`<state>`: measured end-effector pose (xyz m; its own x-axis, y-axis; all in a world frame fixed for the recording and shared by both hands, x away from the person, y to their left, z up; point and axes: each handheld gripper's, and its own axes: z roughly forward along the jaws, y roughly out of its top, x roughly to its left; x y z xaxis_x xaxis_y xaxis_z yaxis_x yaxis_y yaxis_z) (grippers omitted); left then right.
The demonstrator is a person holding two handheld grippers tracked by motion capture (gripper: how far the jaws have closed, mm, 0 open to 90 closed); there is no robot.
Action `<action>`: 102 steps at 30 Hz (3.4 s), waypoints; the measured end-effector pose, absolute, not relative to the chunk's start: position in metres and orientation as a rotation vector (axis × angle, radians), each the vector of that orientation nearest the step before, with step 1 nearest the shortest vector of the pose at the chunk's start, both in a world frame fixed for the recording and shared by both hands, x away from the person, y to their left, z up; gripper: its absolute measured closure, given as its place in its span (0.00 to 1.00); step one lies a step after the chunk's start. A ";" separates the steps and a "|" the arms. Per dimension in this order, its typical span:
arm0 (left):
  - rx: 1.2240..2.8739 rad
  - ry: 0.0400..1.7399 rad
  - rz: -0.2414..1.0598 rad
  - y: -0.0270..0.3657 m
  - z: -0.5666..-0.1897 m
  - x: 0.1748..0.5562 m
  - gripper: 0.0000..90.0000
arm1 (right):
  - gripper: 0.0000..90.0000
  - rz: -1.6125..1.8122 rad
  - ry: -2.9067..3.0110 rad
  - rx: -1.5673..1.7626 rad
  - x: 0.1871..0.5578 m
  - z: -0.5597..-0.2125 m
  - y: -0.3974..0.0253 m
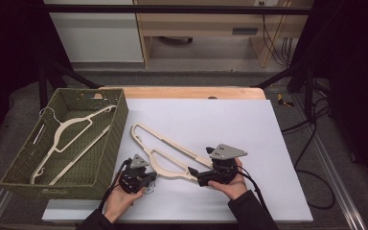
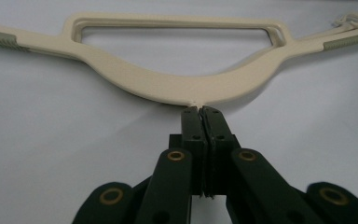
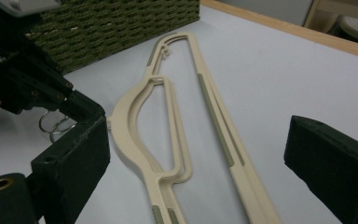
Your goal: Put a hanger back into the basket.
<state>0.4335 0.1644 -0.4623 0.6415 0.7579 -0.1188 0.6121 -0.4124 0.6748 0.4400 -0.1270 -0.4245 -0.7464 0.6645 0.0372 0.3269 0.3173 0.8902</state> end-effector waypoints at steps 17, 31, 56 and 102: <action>2.189 1.000 0.325 0.163 -0.436 0.422 0.98 | 0.21 1.317 2.451 0.754 0.447 -0.449 -0.059; 2.196 0.986 0.326 0.161 -0.432 0.418 0.98 | 0.61 1.153 2.556 0.656 0.446 -0.469 -0.034; 1.983 0.846 0.406 0.188 -0.395 0.407 0.52 | 0.78 1.168 2.555 0.551 0.442 -0.461 -0.039; 1.924 0.775 0.421 0.204 -0.375 0.412 0.08 | 0.96 1.286 2.351 0.638 0.449 -0.392 -0.125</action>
